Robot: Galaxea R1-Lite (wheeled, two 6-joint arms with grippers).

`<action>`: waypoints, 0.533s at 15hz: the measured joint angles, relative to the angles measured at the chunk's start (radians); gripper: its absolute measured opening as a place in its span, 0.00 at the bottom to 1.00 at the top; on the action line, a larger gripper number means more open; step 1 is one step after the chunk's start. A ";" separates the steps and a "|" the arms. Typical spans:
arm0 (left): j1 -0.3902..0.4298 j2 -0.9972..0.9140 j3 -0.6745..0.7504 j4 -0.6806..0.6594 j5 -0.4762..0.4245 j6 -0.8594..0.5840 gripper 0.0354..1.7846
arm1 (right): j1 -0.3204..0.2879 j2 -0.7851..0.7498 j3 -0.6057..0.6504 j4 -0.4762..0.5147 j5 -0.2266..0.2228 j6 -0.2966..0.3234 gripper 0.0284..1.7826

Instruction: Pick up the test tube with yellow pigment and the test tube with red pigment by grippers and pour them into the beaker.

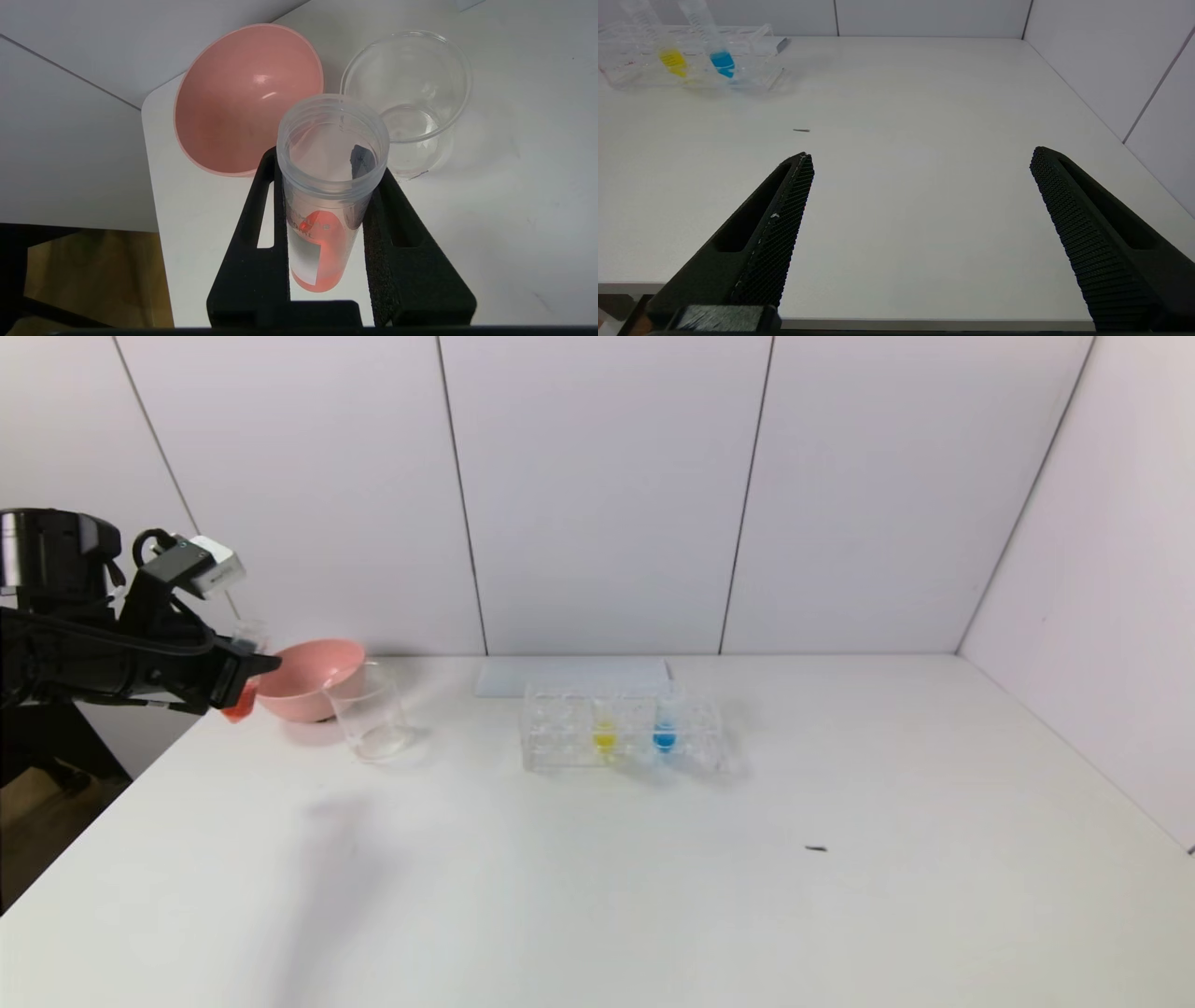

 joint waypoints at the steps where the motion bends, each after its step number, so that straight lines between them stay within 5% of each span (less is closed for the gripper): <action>1: 0.000 0.000 -0.010 0.022 0.000 0.021 0.25 | 0.000 0.000 0.000 0.000 0.000 0.000 0.95; 8: 0.000 0.014 -0.078 0.118 -0.001 0.127 0.25 | 0.000 0.000 0.000 0.000 0.000 0.000 0.95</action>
